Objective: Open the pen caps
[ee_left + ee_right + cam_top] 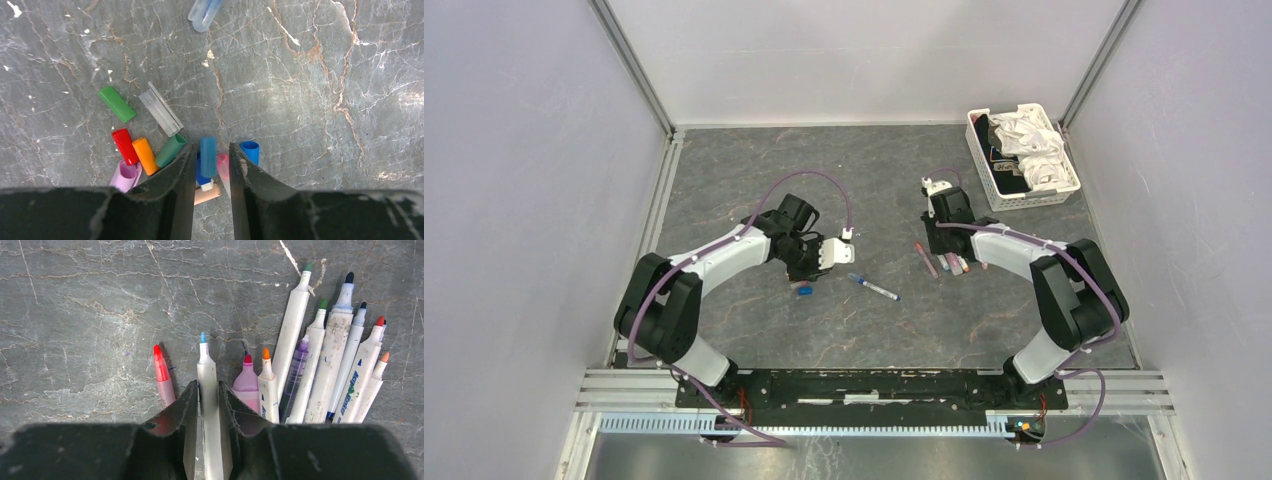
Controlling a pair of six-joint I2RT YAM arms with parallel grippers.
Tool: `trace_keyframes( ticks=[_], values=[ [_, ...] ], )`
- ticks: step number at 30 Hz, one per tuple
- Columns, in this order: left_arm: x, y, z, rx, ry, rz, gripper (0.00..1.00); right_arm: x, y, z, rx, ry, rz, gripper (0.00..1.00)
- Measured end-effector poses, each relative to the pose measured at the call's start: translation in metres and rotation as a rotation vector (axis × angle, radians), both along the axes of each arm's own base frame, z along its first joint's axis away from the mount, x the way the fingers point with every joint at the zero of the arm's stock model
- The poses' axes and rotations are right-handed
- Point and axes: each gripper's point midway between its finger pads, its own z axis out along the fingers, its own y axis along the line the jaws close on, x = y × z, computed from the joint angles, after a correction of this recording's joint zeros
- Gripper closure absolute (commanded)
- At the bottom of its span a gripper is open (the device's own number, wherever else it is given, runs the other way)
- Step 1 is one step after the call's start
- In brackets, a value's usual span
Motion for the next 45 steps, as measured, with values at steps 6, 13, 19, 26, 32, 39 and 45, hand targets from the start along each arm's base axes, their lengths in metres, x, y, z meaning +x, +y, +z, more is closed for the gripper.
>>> trace_keyframes(
  ticks=[6, 13, 19, 26, 32, 39, 45],
  values=[
    [0.011, -0.007, 0.023, -0.024, -0.009, 0.040, 0.37, 0.000, 0.006, 0.013, 0.038, -0.036, 0.026, 0.55],
    [0.032, -0.021, 0.095, -0.100, -0.068, 0.121, 0.28, -0.001, 0.024, 0.064, 0.102, -0.162, 0.092, 0.47],
    [0.043, -0.013, 0.162, -0.181, -0.180, 0.219, 0.02, -0.044, 0.087, 0.083, 0.154, -0.237, 0.333, 0.45],
    [0.036, 0.000, 0.205, -0.275, -0.235, 0.338, 0.00, -0.110, 0.122, 0.025, 0.114, -0.139, 0.533, 0.44],
    [0.034, 0.002, 0.207, -0.280, -0.224, 0.368, 0.00, -0.118, 0.125, -0.007, 0.058, -0.078, 0.578, 0.50],
    [0.035, 0.004, 0.199, -0.272, -0.229, 0.378, 0.00, -0.119, 0.131, -0.013, 0.071, -0.072, 0.602, 0.78],
    [0.024, 0.010, 0.172, -0.238, -0.203, 0.363, 0.00, -0.124, 0.138, -0.012, 0.100, -0.063, 0.631, 1.00]
  ],
)
